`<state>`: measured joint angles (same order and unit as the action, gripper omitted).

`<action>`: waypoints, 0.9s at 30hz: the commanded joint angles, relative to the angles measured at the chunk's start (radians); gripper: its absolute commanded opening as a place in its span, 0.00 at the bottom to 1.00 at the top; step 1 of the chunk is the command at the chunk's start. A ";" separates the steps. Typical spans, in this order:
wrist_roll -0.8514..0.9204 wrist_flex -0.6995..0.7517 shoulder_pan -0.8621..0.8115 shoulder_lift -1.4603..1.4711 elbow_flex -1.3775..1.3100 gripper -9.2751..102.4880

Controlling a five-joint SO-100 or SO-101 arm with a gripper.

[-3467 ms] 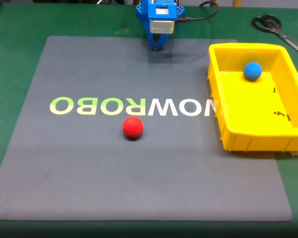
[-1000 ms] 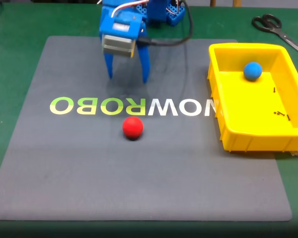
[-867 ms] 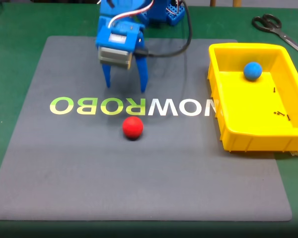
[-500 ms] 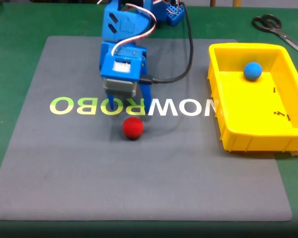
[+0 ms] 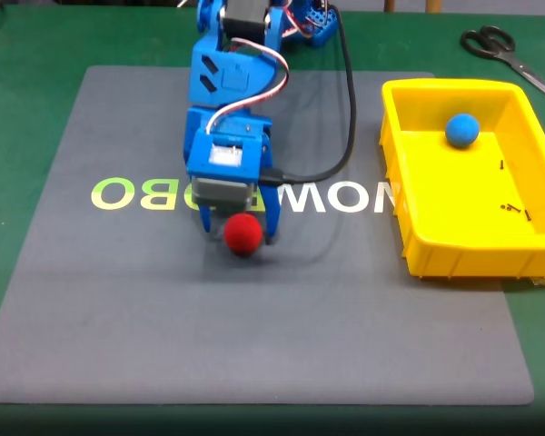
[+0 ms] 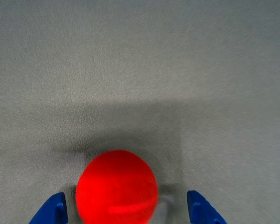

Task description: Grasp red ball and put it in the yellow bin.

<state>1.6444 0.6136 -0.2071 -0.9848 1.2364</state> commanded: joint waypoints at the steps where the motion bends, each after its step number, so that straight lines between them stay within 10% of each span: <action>1: -0.009 -0.046 0.014 -0.002 -0.072 0.34; 27: -0.003 -0.097 0.034 0.052 -0.072 0.08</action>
<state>1.6429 0.5323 -0.1626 -0.9158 1.2210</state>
